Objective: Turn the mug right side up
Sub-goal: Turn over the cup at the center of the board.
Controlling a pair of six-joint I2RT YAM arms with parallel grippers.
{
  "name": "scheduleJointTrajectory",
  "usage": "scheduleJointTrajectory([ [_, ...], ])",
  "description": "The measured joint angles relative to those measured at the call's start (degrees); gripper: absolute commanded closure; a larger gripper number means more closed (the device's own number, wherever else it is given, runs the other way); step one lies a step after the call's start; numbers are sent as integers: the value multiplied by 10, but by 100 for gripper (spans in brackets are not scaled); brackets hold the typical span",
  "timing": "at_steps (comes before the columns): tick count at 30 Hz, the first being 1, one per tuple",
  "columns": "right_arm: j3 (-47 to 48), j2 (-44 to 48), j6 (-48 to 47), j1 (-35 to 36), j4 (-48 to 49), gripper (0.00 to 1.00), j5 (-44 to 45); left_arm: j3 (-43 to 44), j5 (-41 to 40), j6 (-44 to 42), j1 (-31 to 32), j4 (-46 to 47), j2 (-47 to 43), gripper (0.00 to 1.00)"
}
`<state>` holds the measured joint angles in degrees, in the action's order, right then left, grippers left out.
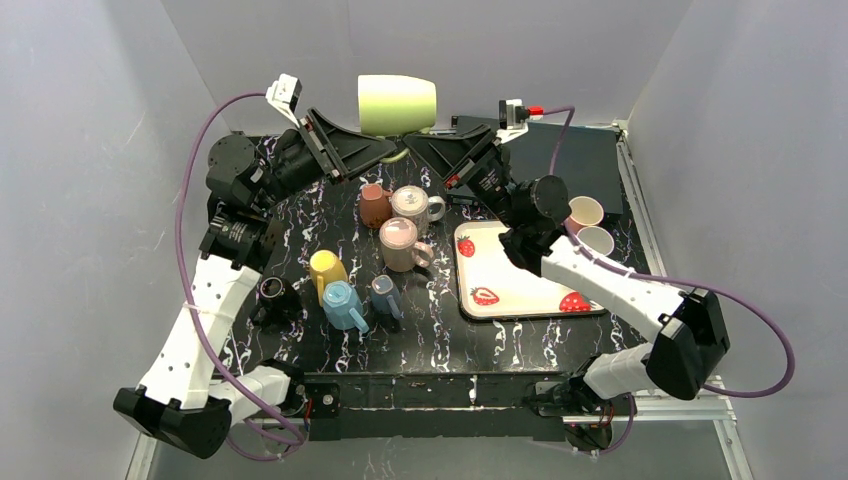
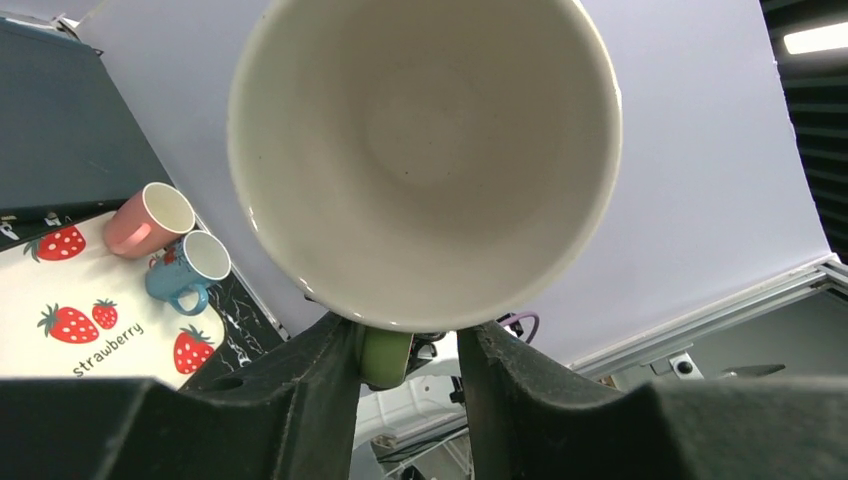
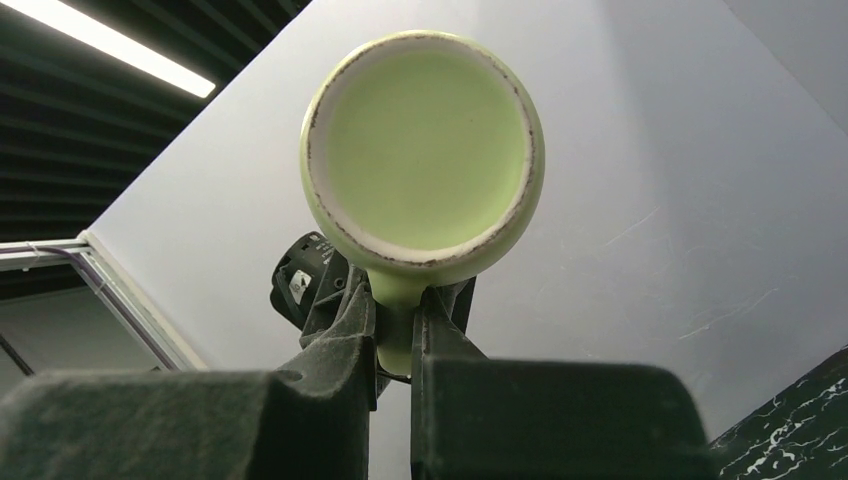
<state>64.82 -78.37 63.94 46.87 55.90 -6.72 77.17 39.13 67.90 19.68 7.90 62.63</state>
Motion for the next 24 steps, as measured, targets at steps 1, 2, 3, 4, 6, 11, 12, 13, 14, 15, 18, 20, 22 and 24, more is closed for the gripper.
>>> scheduleJointTrajectory([
  [1,0,-2,4,0,4,99,-2,1,3,1,0,1,2,64],
  [2,0,-6,7,-1,10,99,-4,1,6,1,0,2,4,64],
  [3,1,-11,12,-2,16,99,-7,2,8,1,0,2,5,65],
  [4,2,-15,18,-2,19,99,-9,2,8,1,0,2,7,68],
  [6,2,-21,26,-4,24,99,-10,2,8,0,-1,2,10,76],
  [11,2,-22,46,-7,30,99,-9,2,7,-17,-1,9,15,100],
  [12,2,-22,50,-7,29,99,-9,2,7,-20,-1,9,15,100],
  [13,2,-22,52,-7,28,98,-9,2,7,-23,-1,10,15,100],
  [14,2,-22,52,-8,28,89,-9,2,7,-25,-1,11,15,100],
  [15,2,-21,51,-8,26,76,-9,2,7,-30,-1,10,15,100],
  [18,2,-14,43,-10,5,37,-5,2,1,-48,0,6,15,100],
  [20,-3,1,11,-11,-25,25,-3,2,-9,-64,0,-5,14,100],
  [22,-12,23,-21,-12,-60,17,4,2,-19,-81,1,-16,15,100],
  [24,-21,46,-50,-16,-98,16,14,4,-32,-105,1,-29,17,100],
])
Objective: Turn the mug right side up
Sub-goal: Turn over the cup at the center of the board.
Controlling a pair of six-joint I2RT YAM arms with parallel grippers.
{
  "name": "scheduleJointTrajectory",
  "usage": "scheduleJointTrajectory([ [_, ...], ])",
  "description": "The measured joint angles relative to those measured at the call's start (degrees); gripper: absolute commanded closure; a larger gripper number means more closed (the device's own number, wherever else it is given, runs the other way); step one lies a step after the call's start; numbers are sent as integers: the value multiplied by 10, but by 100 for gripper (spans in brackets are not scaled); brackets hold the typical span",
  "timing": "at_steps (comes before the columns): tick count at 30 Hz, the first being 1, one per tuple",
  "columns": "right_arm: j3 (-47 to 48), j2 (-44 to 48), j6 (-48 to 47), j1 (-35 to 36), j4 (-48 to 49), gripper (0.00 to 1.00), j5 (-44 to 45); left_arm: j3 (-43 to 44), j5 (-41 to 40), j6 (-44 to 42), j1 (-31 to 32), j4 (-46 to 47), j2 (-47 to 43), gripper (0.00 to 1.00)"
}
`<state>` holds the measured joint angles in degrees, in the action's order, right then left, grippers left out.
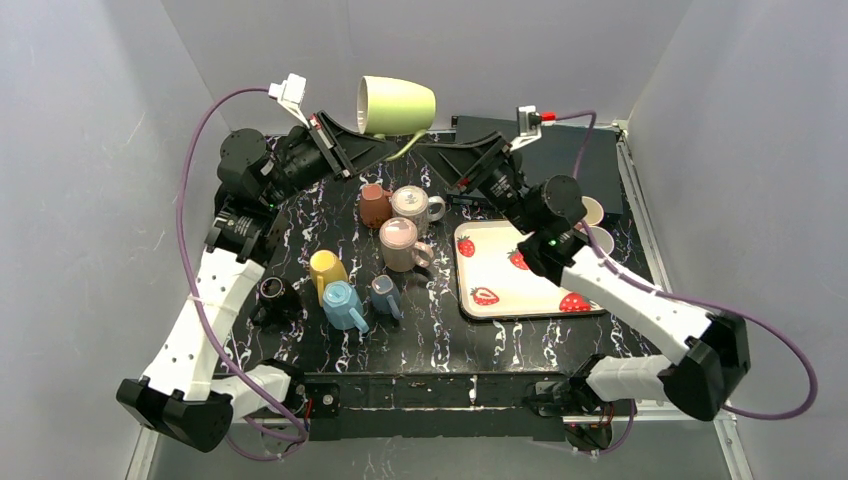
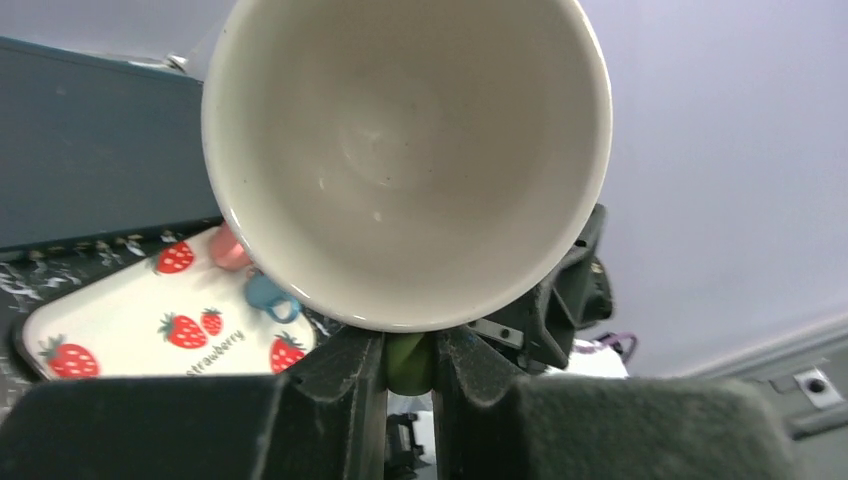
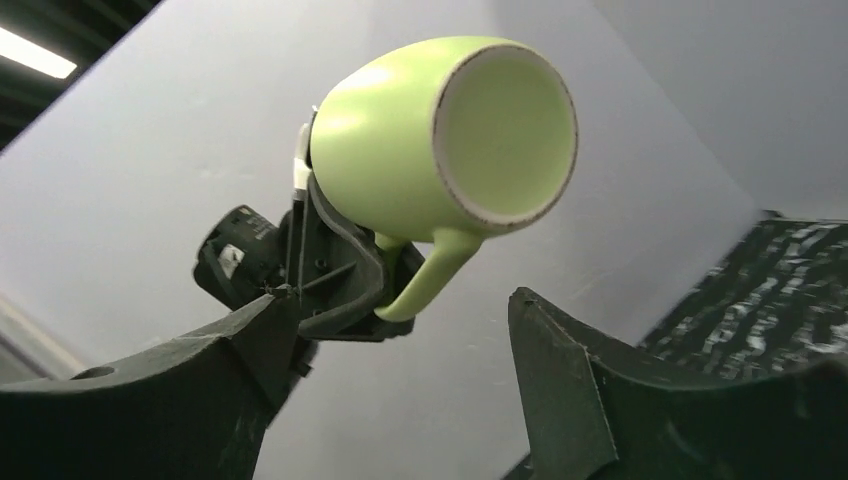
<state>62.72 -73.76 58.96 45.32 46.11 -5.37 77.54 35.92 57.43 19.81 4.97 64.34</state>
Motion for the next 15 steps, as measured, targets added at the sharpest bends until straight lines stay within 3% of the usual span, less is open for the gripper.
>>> scheduleJointTrajectory([
  [4,-29,64,-72,-5,-103,16,44,21,-28,-57,0,-43,17,100],
  [11,-42,189,-202,-6,-386,19,219,66,-54,-174,6,-146,70,100],
  [15,-16,237,-253,-7,-496,20,311,75,-77,-226,49,-187,120,100],
])
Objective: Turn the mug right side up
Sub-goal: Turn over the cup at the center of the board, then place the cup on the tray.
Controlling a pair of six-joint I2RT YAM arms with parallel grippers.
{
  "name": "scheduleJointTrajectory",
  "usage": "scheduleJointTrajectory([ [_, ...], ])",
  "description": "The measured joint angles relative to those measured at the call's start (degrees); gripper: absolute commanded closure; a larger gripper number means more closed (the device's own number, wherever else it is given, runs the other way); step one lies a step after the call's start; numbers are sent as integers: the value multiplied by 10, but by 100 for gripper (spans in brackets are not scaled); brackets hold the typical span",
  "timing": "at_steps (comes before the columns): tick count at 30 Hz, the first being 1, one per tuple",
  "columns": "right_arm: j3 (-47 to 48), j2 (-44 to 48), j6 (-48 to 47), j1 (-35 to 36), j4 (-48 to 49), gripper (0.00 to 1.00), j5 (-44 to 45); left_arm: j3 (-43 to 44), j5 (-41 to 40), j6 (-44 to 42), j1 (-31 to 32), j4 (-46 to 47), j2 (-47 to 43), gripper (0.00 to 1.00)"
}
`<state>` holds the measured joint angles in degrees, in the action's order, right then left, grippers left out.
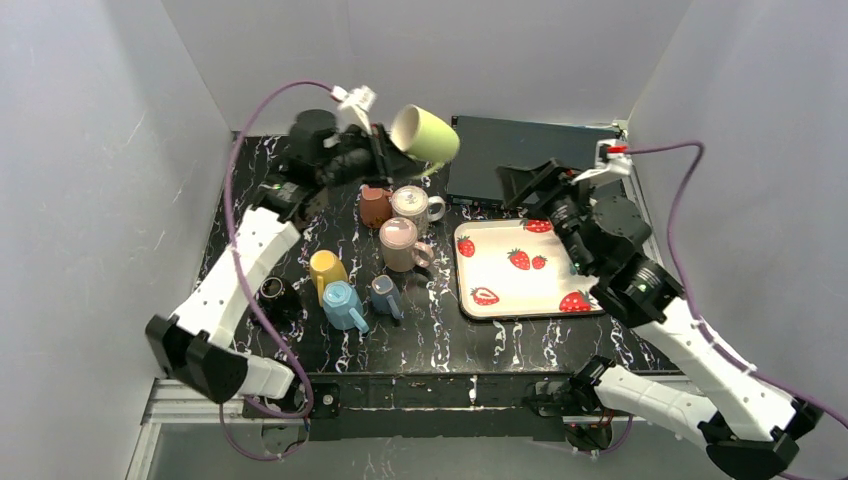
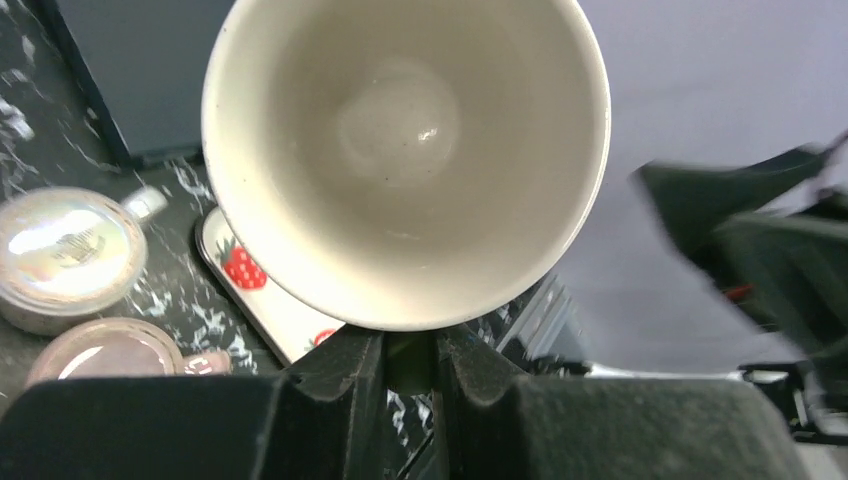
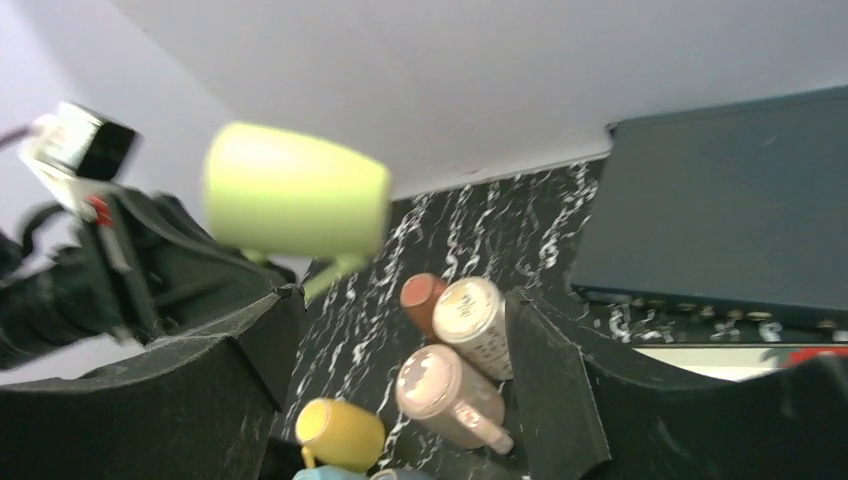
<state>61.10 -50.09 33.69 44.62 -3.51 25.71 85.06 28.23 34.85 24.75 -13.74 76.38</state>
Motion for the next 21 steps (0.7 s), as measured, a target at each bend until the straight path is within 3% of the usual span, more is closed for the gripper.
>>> scheduleJointTrajectory([
  [11,74,61,-71,0,-54,18,113,-1,-21,-64,191,-35,156,100],
  [21,70,125,-113,0,0,11,23,44,-12,-68,308,0,252,100],
])
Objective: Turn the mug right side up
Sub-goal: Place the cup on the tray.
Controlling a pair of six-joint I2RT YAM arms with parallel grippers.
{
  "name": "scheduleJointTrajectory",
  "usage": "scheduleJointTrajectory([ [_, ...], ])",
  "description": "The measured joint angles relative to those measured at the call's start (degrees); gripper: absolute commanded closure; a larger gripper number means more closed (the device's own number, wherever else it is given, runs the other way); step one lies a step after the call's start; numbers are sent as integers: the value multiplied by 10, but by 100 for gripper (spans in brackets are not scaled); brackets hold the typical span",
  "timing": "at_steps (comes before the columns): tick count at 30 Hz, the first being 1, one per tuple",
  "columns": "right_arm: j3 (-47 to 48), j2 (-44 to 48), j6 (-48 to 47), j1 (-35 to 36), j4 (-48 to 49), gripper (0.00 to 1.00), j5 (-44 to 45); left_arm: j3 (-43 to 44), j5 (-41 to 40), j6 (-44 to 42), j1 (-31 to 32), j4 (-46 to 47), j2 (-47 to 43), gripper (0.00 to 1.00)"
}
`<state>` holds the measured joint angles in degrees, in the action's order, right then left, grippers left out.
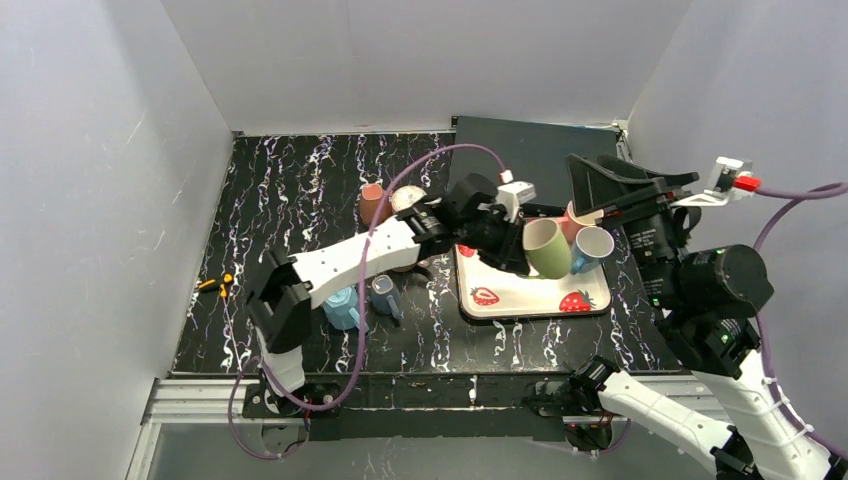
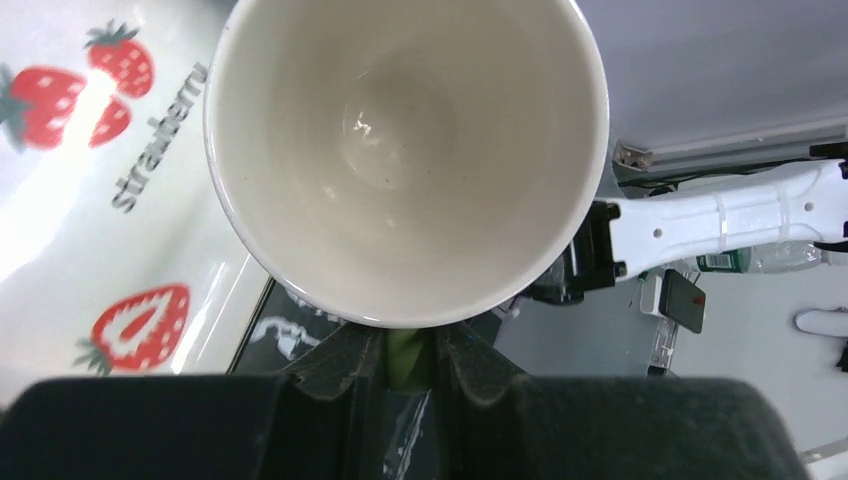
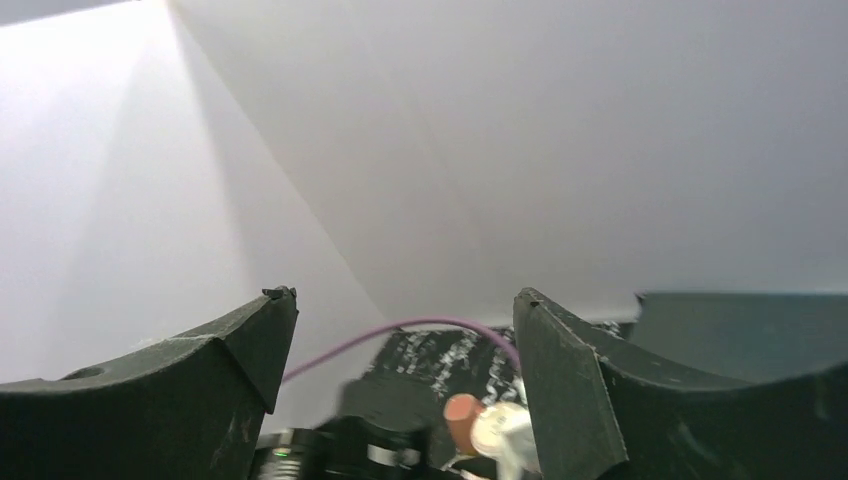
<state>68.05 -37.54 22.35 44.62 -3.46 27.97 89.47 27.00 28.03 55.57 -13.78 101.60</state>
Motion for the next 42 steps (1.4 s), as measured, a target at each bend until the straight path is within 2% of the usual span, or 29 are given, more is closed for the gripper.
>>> scheduleJointTrajectory([
  [2,-5,9,0,0,25,8,-31,27,4,-3,15,14,35,100],
  [8,-23,10,43,0,102,8,-112,117,9,-13,55,30,148,100],
  [15,-24,-15,92,0,126,8,-174,179,7,-30,96,24,239,100],
  [19,-38,-22,115,0,130,8,-190,243,-10,-60,114,-5,288,100],
  [29,-50,-33,147,0,128,8,-198,317,-111,-109,125,-56,340,100],
  [32,-50,-34,152,0,128,8,-199,356,-132,-130,125,-60,369,100],
  [42,-50,-52,169,0,126,8,-211,403,-179,-191,126,-87,411,100],
])
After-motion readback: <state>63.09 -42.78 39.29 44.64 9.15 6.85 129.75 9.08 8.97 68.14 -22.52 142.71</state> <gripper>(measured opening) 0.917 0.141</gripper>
